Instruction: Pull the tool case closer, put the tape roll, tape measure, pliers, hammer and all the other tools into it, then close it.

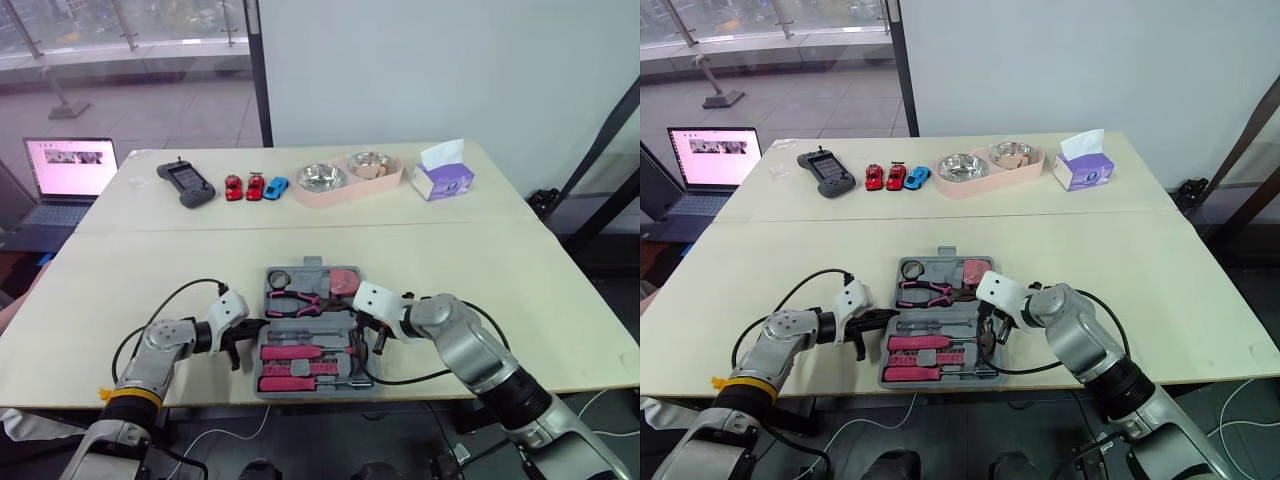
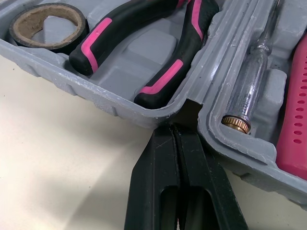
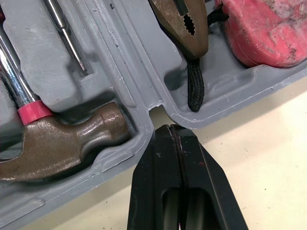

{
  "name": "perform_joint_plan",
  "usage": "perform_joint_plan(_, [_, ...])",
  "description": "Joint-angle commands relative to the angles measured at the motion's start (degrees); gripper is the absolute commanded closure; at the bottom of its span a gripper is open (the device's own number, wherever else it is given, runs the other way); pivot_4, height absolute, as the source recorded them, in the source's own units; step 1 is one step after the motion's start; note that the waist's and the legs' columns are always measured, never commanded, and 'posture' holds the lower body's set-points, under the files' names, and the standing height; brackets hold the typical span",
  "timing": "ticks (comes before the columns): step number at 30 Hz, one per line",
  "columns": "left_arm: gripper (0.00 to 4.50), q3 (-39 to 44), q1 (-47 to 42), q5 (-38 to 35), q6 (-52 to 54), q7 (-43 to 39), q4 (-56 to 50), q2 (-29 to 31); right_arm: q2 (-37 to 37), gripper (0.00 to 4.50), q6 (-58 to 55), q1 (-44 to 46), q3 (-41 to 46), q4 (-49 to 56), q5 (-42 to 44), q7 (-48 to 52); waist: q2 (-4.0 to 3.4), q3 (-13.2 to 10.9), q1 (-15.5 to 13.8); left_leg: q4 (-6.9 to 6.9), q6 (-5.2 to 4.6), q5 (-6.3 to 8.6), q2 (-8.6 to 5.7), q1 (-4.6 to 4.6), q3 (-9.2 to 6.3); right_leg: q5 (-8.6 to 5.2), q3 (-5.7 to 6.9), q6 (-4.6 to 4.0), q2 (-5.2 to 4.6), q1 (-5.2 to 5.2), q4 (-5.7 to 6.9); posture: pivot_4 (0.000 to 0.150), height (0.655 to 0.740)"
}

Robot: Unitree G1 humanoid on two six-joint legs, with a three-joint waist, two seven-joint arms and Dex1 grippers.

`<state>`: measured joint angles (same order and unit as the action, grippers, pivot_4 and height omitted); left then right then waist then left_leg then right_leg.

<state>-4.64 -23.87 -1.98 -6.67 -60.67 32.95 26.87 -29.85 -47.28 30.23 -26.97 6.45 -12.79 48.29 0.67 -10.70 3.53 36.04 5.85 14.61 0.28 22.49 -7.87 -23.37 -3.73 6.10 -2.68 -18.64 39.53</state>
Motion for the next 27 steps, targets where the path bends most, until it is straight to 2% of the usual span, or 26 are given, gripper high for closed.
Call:
perform_joint_plan(1, [4.47, -3.23, 1.73, 0.82, 0.66, -0.81, -0.02, -1.45, 2.96, 4.50, 2.98, 1.40, -2.57, 2.07, 1.43, 0.89, 0.00, 0.00, 0.08, 0.00, 0.00, 0.00, 0.00, 0.00, 0.00, 0.00, 0.00, 0.00, 0.00, 0.00, 0.00, 0.150, 0.7400])
perform_joint_plan(10, [4.47, 2.35, 3.09, -1.32, 1.75, 0.76, -2.07, 4.86, -2.48, 4.50, 7.05, -0.56, 5.35, 0.15, 2.47, -0.53, 0.01, -0.01, 0.54, -0.01, -0.27, 0.15, 0.03, -0.01, 0.00, 0.00, 0.00, 0.00, 0.03, -0.02, 0.01, 0.150, 0.7400])
perform_joint_plan(17, [4.47, 7.84, 9.81, -8.78, 13.46, -1.71, -16.57, 12.59, -5.93, 4.50, 6.08, -4.19, 12.46, 6.28, 6.21, -0.80, -0.02, -0.05, 0.44, -0.08, -0.32, 0.18, 0.06, 0.07, 0.01, 0.00, -0.02, 0.00, 0.02, -0.10, -0.01, 0.150, 0.7400])
perform_joint_plan(19, [4.47, 9.87, 12.59, -14.00, 17.61, -3.22, -22.65, 12.82, -4.97, 4.50, 3.72, -5.19, 14.41, 9.12, 8.33, -1.01, -0.06, -0.07, 0.27, -0.07, -0.32, 0.18, 0.06, 0.09, 0.01, 0.00, -0.02, 0.00, 0.01, -0.09, -0.02, 0.150, 0.7400])
perform_joint_plan(22, [4.47, 11.97, 16.67, -19.66, 17.44, -4.44, -29.75, 10.82, -2.94, 4.50, -0.39, -6.29, 16.73, 12.53, 11.77, -1.65, -0.06, -0.08, -0.11, -0.04, -0.31, 0.18, 0.08, 0.12, 0.02, 0.00, -0.02, 0.00, -0.03, -0.07, -0.03, 0.150, 0.7400])
perform_joint_plan(27, [4.47, 8.94, 19.69, -21.37, 13.27, -8.18, -32.95, 7.85, -1.14, 4.50, -4.56, -7.64, 16.64, 15.57, 15.12, -3.23, -0.06, -0.08, -0.99, -0.03, -0.31, 0.18, 0.08, 0.12, 0.03, 0.00, -0.02, -0.01, -0.03, -0.06, -0.06, 0.150, 0.7400])
